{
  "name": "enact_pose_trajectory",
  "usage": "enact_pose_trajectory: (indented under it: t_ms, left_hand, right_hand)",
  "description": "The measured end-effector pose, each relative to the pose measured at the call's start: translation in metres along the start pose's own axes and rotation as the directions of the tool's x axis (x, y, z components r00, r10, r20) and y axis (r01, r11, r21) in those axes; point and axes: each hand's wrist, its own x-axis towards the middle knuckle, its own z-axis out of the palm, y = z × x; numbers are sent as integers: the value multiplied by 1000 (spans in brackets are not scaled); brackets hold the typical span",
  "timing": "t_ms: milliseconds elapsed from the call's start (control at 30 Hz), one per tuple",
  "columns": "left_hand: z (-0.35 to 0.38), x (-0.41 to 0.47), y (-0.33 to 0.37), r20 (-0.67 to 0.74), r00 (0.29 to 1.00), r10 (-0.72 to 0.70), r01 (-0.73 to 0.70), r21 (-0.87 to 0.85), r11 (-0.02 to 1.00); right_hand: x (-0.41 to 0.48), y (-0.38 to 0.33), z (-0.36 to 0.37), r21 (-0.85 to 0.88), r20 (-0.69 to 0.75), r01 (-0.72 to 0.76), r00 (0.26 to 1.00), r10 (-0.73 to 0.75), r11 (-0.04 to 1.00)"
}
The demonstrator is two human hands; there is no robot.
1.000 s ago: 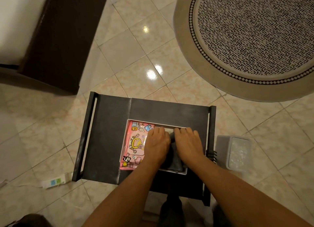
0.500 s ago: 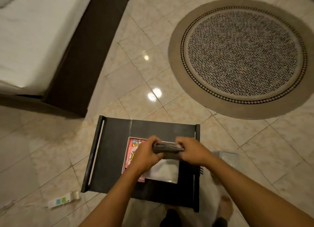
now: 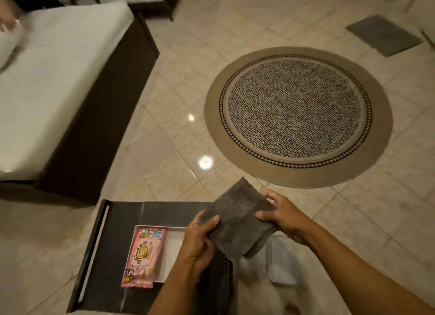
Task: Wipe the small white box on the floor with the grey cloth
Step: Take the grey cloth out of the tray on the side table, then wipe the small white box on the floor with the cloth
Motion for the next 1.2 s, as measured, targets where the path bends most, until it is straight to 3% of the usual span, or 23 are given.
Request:
enact_pose_trajectory:
  t_ms: [67,133,233,367,700,967,1200]
  left_hand:
    - [15,13,-28,-5,1000,-30,30,-8,1000]
    - [25,29,-60,-35,998,-49,52,92,994]
    - [31,62,-108,-97,995,-10,34,259,965]
    - [26,122,-162,-80,995,64,-26,408,913]
    - [-13,217,-242,-91,945,315,-232,491,840]
    - [-29,131,-259,2,886,464,-402,501,766]
    - [-55,19,-282,99,836,539,-465,648,603]
  right_hand:
    - [2,17,-26,64,-25,9,1000,-7,998]
    - [9,41,-48,66,-60,7,998,-3,998]
    - [30,86,-76,13,-118,-30,993,31,999]
    - [81,149,-109,-144,-294,-30,956,-14,989]
    - [157,245,-127,-307,-368,106,903,-220,946]
    - [63,254,-92,-409,-304,209,887,-349,888]
    - [-54,286,-51,-371,-241,252,904,-354,894]
